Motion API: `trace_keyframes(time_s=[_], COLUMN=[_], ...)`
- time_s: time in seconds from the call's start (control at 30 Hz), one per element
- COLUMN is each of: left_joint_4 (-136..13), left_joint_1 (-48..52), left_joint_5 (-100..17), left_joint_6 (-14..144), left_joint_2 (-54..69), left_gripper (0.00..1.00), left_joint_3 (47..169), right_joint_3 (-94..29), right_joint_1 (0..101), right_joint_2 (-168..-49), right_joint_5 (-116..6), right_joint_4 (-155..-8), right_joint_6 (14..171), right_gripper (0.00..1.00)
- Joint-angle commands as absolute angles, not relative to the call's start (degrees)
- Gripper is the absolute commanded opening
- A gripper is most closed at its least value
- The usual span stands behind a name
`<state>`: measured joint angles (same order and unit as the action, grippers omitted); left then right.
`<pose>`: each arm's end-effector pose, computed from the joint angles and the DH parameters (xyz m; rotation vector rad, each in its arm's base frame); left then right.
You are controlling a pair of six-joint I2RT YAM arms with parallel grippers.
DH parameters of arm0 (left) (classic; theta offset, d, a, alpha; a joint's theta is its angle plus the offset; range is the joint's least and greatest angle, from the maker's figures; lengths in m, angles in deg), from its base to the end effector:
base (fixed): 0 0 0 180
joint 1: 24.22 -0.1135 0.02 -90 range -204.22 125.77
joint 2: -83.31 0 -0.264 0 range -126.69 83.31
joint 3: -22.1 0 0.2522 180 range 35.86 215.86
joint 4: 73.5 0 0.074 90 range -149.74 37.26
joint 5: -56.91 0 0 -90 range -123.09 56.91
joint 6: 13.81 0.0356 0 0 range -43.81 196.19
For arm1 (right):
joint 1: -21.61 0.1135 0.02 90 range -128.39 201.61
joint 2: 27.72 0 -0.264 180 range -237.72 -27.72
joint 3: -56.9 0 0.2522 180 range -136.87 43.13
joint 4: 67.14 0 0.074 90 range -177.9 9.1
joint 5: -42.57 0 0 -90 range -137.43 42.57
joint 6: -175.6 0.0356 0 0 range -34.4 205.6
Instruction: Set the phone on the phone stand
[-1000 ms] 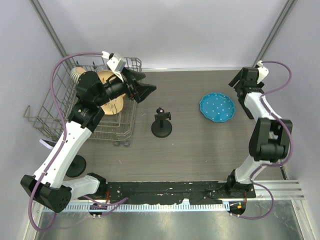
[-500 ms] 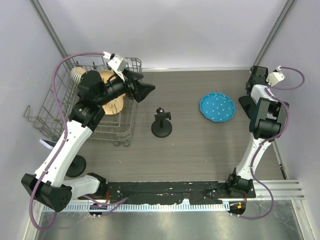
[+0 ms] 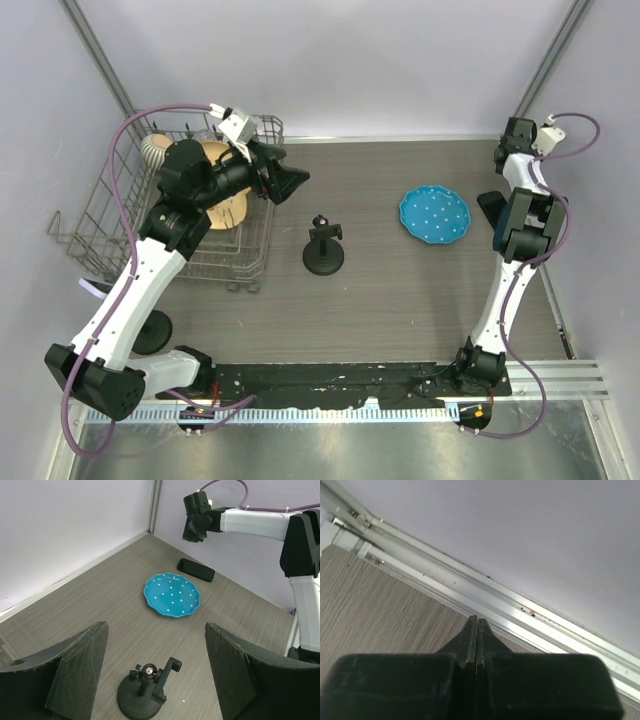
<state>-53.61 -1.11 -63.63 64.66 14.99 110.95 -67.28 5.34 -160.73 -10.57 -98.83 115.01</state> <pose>0.2351 -0.1200 0.4484 0.5906 1.5209 -0.8834 0.5001 -0.1682 0.2012 1.1401 1.8554 -0.5991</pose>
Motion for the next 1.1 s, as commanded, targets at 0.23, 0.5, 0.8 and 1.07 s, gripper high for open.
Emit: trace_keyframes(time_s=[0.23, 0.5, 0.8, 1.07], left_joint_4=[-54.55, -54.20, -54.20, -53.50], left_joint_1=[-1.55, -1.64, -1.64, -1.72], left_joint_5=[-64.90, -64.90, -65.43, -65.43], left_joint_6=[65.03, 65.55, 65.47, 66.17], left_joint_2=[15.10, 15.37, 15.54, 15.72], left_gripper=[0.82, 0.82, 0.82, 0.82], left_joint_3=[113.30, 113.30, 113.21, 113.38], right_joint_3=[-73.92, -77.82, -62.07, -72.95], right_joint_1=[14.05, 16.42, 15.28, 15.37], right_joint_2=[-163.49, -168.61, -160.69, -165.70], right_joint_5=[-6.30, 4.78, -3.13, 2.05], right_joint_4=[-101.61, -102.62, -94.97, -102.78], right_joint_6=[106.15, 98.80, 100.80, 108.79], right_gripper=[0.01, 0.01, 0.01, 0.01])
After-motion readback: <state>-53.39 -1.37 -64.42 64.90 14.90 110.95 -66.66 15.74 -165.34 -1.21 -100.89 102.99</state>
